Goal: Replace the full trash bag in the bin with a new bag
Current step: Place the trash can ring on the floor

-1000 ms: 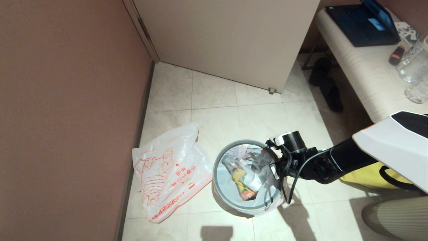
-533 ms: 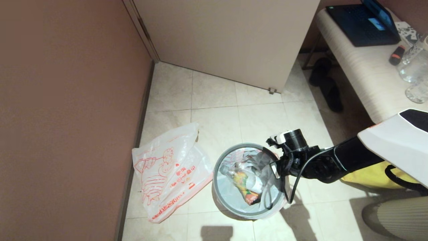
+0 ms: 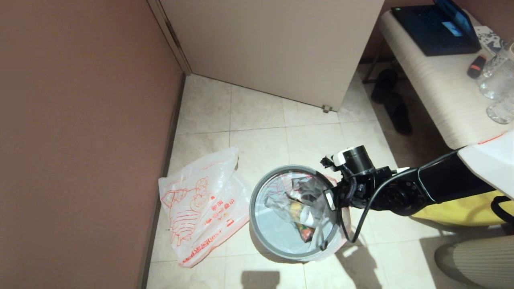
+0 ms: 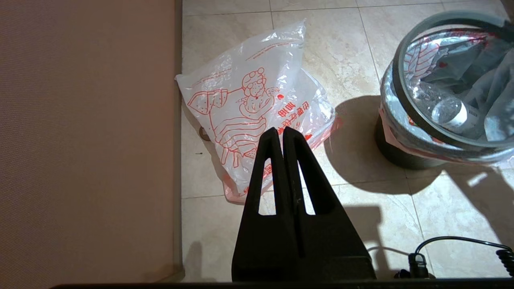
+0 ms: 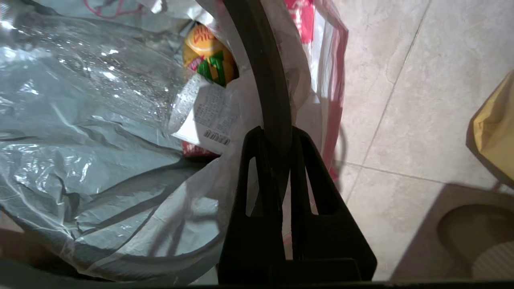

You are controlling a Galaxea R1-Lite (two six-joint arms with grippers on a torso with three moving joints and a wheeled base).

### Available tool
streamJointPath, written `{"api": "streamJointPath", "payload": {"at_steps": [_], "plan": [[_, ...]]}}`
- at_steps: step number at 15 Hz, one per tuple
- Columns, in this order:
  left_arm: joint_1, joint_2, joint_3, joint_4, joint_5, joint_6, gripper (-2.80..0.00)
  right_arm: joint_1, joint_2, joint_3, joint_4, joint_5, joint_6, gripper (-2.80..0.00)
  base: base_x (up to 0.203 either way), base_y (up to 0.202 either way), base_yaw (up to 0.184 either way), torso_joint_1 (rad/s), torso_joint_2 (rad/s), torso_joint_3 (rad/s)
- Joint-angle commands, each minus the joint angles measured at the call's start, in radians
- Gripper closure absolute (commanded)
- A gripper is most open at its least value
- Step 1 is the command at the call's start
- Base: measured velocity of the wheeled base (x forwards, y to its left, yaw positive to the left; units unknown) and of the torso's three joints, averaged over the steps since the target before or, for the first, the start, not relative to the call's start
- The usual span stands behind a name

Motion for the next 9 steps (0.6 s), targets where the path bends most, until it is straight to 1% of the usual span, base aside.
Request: {"api": "streamJointPath", "payload": {"at_steps": [1, 3, 5, 6, 9], "plan": [[0.0, 0.001, 0.0, 0.0, 0.0, 0.0, 0.0, 0.001, -0.004, -0.022, -0.002, 0.016, 0.026, 0.0, 0.0, 0.0, 0.0, 0.0, 0.0, 0.0], [0.0, 0.001, 0.0, 0.0, 0.0, -0.001, 0.0, 0.001, -0.001, -0.052, -0.008, 0.031, 0.045, 0.0, 0.0, 0.0, 0.0, 0.0, 0.0, 0.0], [0.0, 0.001, 0.0, 0.0, -0.001, 0.0, 0.0, -0.023, -0.007, -0.056, -0.032, 0.09, 0.064, 0.0, 0.0, 0.0, 0.0, 0.0, 0.0, 0.0], [0.0, 0.0, 0.0, 0.0, -0.001, 0.0, 0.0, -0.041, -0.002, -0.056, -0.04, 0.105, 0.076, 0.0, 0.0, 0.0, 0.0, 0.0, 0.0, 0.0], [0.0, 0.001, 0.0, 0.0, -0.001, -0.001, 0.0, -0.092, 0.023, -0.053, -0.036, 0.107, 0.075, 0.0, 0.0, 0.0, 0.0, 0.0, 0.0, 0.0]]}}
